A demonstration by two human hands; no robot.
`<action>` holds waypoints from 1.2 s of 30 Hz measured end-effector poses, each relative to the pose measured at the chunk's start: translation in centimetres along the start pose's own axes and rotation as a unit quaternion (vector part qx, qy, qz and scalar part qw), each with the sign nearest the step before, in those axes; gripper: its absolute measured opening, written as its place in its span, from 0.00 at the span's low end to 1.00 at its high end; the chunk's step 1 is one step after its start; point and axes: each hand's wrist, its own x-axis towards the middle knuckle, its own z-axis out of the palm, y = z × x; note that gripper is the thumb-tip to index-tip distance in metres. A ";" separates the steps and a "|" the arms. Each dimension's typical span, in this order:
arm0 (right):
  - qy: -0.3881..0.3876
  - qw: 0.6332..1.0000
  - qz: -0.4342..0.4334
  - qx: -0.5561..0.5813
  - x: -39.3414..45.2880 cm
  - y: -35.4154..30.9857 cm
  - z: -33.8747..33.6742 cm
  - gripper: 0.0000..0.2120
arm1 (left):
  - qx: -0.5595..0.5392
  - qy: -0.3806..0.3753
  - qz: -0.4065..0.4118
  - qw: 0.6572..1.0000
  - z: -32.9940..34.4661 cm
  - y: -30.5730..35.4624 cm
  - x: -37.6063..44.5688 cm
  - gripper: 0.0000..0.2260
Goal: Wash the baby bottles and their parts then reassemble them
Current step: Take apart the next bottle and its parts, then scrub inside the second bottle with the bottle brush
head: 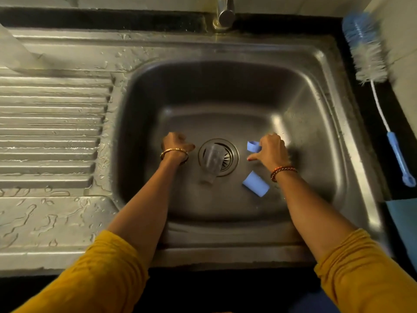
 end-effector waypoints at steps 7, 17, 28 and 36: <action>0.008 1.000 -0.016 -0.016 0.1 -0.2 1.2 0.24 | 0.025 0.008 -0.007 1.000 0.5 -1.0 0.8 0.17; 0.012 0.999 -0.030 -0.015 0.4 0.1 1.0 0.26 | 0.061 -0.023 0.003 0.998 0.9 -1.4 1.0 0.24; 0.116 0.991 -0.060 0.043 -0.9 -1.0 -1.7 0.26 | 0.134 0.009 0.112 0.985 0.0 0.0 -0.9 0.23; 0.210 0.973 -0.074 0.057 -3.4 -1.7 -5.6 0.31 | 0.116 -0.012 0.174 0.978 0.3 3.2 -4.0 0.21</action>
